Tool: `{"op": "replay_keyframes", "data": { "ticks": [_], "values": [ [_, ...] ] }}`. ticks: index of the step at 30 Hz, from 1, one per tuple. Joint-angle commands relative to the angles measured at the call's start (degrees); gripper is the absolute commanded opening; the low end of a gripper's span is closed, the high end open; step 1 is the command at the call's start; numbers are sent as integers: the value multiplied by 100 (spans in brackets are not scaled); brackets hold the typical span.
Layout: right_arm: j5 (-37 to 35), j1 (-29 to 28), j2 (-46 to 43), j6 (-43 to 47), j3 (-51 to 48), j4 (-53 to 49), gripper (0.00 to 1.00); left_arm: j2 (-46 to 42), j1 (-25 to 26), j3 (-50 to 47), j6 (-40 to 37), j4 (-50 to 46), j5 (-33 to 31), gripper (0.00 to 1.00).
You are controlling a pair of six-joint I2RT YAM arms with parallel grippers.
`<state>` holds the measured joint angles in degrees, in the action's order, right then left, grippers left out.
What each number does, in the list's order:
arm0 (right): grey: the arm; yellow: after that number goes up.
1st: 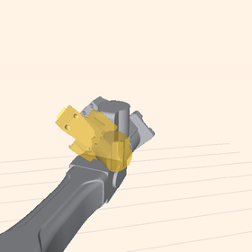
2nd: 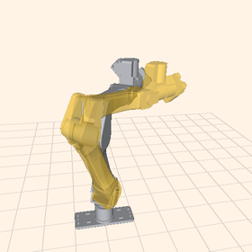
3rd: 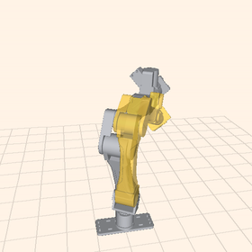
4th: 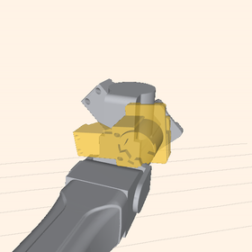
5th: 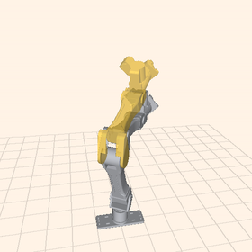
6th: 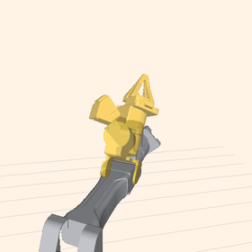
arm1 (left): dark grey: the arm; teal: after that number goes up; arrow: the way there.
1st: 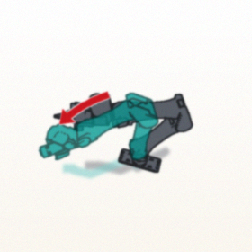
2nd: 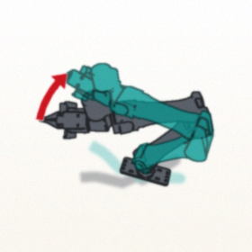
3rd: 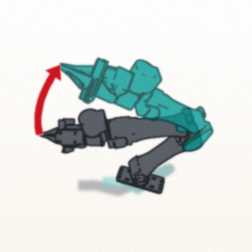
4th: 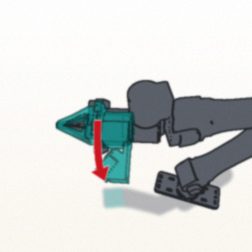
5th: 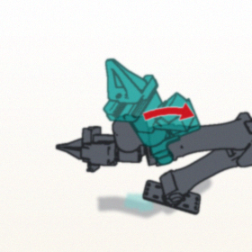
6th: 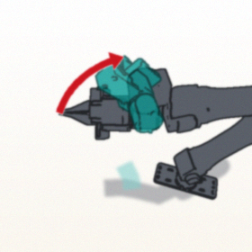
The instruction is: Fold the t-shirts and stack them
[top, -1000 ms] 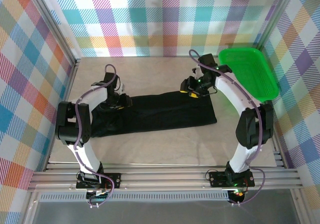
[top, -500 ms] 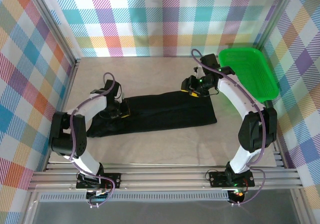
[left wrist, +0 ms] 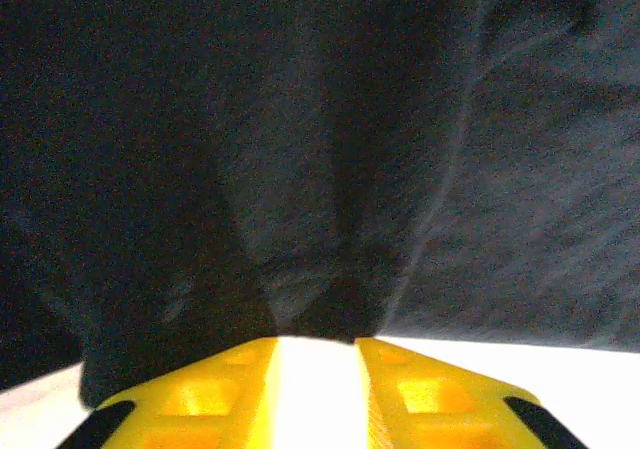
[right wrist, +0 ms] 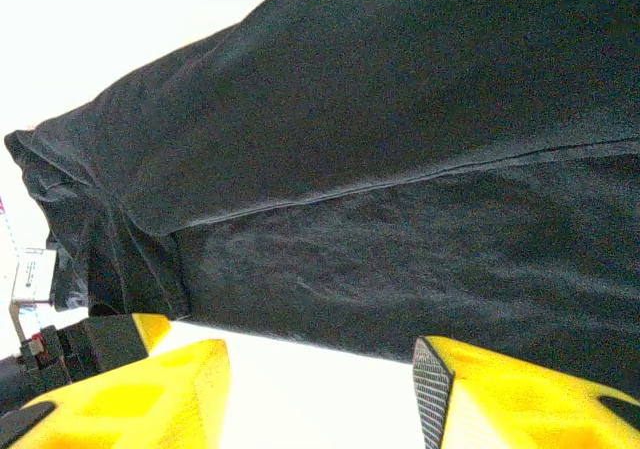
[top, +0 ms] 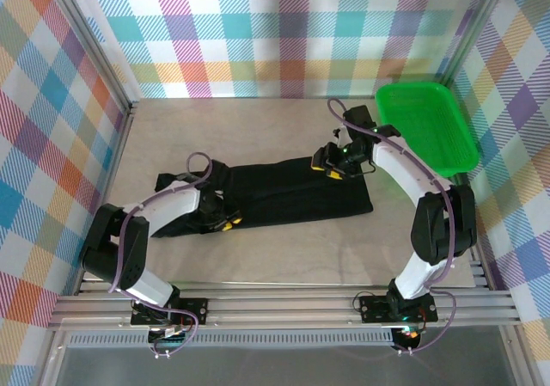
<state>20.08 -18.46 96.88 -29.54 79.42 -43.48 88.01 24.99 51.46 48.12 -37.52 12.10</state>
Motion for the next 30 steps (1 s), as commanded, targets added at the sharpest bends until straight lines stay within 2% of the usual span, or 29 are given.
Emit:
{"op": "replay_keyframes", "data": {
  "ticks": [1,3,6,8,10,13,19,25,30],
  "values": [
    [139,1,-205,-26,-142,108,52,-349,80,145,470,-869,-688,35],
    [115,7,-141,-34,-181,95,52,-741,82,165,402,-859,-672,47],
    [63,8,23,-58,-156,68,51,-1263,-76,340,286,-1386,-1067,53],
    [80,41,139,-95,-109,99,51,-1554,-483,266,169,-1498,-1169,54],
    [158,61,280,-122,-24,147,51,-1671,-1118,43,39,-1327,-918,55],
    [214,75,518,-115,229,107,51,-1411,-1736,-42,-195,-1223,-752,57],
    [181,188,962,-99,532,77,51,-709,-1969,-38,-496,-727,-745,61],
    [116,432,1489,-121,729,-68,50,-381,-1959,-379,-605,-244,-440,56],
    [-254,553,1818,-131,786,-349,49,-787,-1938,-764,-593,-349,-311,43]
  ]
}}
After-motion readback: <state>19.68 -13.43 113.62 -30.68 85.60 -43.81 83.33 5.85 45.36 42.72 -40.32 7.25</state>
